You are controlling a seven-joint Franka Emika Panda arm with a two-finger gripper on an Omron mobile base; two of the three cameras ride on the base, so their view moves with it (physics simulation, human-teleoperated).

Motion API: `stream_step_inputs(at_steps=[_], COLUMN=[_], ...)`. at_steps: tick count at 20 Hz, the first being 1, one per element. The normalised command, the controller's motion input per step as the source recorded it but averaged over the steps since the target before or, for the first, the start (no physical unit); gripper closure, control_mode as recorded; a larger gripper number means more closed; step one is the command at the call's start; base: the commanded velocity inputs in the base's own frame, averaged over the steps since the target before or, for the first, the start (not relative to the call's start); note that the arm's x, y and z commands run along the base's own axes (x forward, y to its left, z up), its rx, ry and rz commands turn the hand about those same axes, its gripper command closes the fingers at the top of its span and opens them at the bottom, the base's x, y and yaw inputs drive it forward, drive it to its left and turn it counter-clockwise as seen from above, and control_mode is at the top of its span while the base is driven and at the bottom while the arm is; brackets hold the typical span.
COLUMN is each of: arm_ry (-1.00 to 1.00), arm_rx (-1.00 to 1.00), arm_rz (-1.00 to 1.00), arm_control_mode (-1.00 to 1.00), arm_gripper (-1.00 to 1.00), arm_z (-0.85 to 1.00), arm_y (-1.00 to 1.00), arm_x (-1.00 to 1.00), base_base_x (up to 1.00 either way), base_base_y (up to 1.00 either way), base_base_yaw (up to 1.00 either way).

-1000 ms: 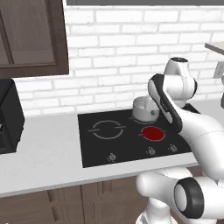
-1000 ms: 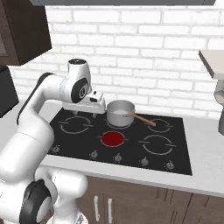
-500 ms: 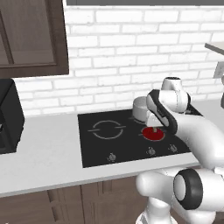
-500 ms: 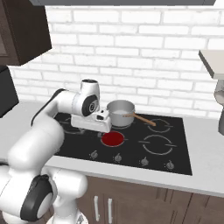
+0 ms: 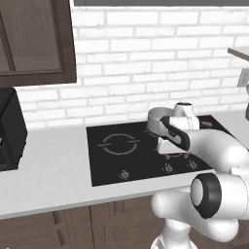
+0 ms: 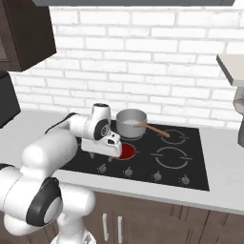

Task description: Turn off the front center burner of the stove.

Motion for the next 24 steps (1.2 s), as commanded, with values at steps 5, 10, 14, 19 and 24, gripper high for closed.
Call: stream_step_inputs(at_steps=[5,10,14,19,24], arm_ry=[-0.05,-0.06,-0.02,0.0,0.0], arm_rx=[0.0,0.0,0.0,0.0,0.0], arm_rz=[0.0,0.0,0.0,0.0,0.0], arm_control_mode=[-1.0,-1.0,-1.0,-1.0,-1.0], arm_gripper=[-1.0,-1.0,-1.0,-1.0,-1.0], arm_z=[-0.4,-0.4,-0.39,-0.33,-0.23], arm_y=[0.04,0.0,0.02,0.19,0.09], arm_x=[0.38,0.27,0.07,-0.01,0.02], base_base_x=[0.0,0.0,0.0,0.0,0.0], base_base_y=[0.0,0.0,0.0,0.0,0.0], base_base_yaw=[0.0,0.0,0.0,0.0,0.0])
